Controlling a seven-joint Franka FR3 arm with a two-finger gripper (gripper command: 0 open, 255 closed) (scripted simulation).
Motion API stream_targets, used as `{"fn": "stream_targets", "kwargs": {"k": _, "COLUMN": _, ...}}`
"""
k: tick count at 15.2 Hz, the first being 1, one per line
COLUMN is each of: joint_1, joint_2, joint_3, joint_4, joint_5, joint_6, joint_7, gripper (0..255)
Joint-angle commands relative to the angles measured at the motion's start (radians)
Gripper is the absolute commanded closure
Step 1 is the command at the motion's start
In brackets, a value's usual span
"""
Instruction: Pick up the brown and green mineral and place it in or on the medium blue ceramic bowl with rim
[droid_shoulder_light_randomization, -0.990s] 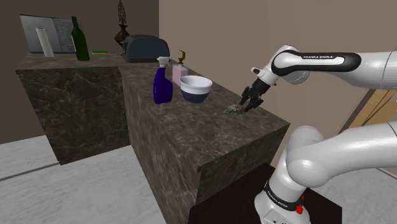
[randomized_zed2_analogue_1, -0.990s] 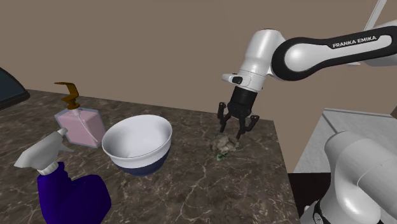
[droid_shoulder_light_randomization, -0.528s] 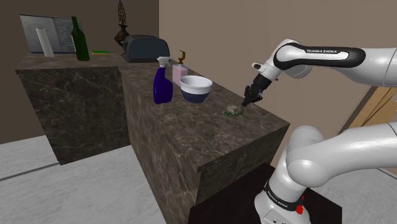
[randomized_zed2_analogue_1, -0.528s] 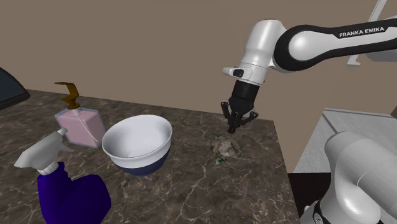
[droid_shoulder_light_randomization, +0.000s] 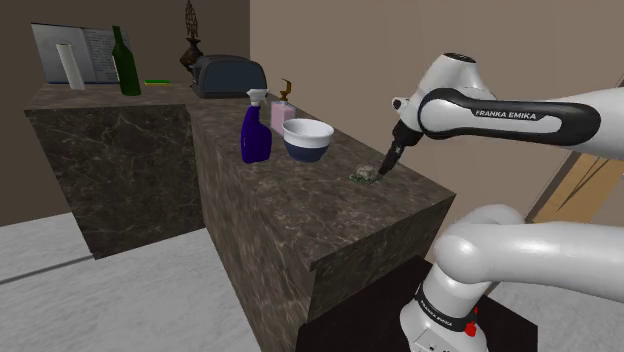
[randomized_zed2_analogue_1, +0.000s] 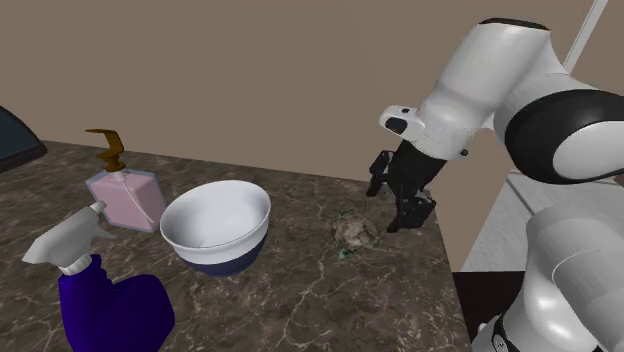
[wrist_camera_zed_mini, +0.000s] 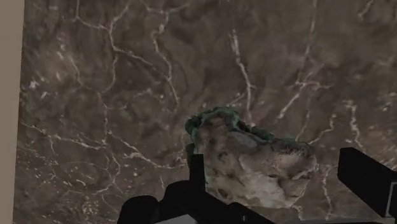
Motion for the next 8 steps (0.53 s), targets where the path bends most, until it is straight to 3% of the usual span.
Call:
{"fn": "stream_targets", "kwargs": {"k": 1, "joint_1": -0.123, "joint_2": 0.007, "joint_3": 0.341, "joint_4": -0.03, "joint_5": 0.038, "joint_6": -0.004, "joint_7": 0.513, "gripper": 0}}
{"fn": "stream_targets", "kwargs": {"k": 3, "joint_1": -0.26, "joint_2": 0.139, "joint_3": 0.653, "joint_4": 0.081, "joint_5": 0.078, "joint_6": -0.097, "joint_7": 0.952, "gripper": 0}}
{"fn": "stream_targets", "kwargs": {"k": 8, "joint_1": -0.287, "joint_2": 0.167, "joint_3": 0.67, "joint_4": 0.049, "joint_5": 0.071, "joint_6": -0.04, "joint_7": 0.978, "gripper": 0}}
